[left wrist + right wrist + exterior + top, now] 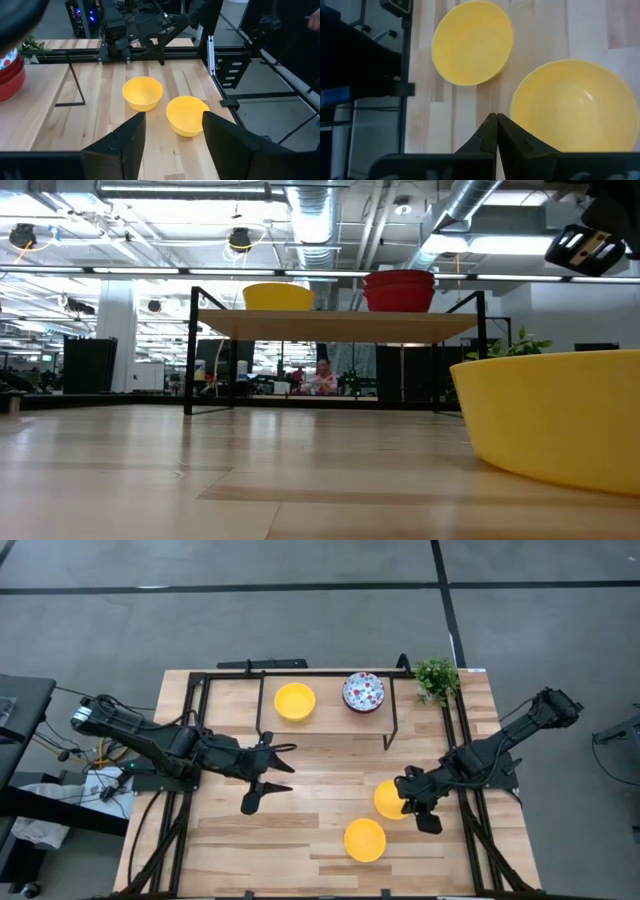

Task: Pick & Place Mini bowls
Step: Stack the top yellow bowl on top of the yellow bowl on the shelf

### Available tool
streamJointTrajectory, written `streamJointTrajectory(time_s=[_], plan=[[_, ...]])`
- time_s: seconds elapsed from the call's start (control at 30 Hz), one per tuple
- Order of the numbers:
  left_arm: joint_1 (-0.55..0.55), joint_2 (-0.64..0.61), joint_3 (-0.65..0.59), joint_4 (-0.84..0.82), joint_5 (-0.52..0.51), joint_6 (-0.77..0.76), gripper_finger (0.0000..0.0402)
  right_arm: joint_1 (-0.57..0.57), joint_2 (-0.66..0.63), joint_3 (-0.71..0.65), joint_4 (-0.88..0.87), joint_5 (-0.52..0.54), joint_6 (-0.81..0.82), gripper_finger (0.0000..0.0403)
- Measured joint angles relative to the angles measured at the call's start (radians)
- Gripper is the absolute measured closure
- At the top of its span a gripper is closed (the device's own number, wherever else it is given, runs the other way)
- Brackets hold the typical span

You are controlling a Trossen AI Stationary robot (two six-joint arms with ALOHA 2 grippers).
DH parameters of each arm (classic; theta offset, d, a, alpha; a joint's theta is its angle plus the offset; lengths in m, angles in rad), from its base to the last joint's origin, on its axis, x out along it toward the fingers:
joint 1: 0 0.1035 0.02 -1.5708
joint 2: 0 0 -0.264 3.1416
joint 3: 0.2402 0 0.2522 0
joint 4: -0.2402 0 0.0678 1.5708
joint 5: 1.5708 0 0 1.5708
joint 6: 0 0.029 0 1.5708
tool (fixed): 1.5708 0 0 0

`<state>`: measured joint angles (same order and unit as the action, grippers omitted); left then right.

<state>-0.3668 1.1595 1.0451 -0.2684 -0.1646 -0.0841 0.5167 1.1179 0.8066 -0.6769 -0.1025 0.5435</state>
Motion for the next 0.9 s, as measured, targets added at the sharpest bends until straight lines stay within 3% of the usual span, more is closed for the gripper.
streamJointTrajectory(time_s=[0.3, 0.67, 0.9], plan=[[0.000, 0.000, 0.000, 0.000, 0.000, 0.000, 0.0207, 0.004, 0.001, 0.000, -0.009, -0.003, -0.002, 0.0394], [0.000, 0.000, 0.000, 0.000, 0.001, 0.000, 0.0207, 0.036, 0.072, 0.000, -0.067, 0.065, -0.120, 0.0264], [0.000, 0.000, 0.001, 0.000, 0.001, 0.000, 0.0207, 0.076, 0.195, 0.000, -0.074, 0.066, -0.220, 0.0229]])
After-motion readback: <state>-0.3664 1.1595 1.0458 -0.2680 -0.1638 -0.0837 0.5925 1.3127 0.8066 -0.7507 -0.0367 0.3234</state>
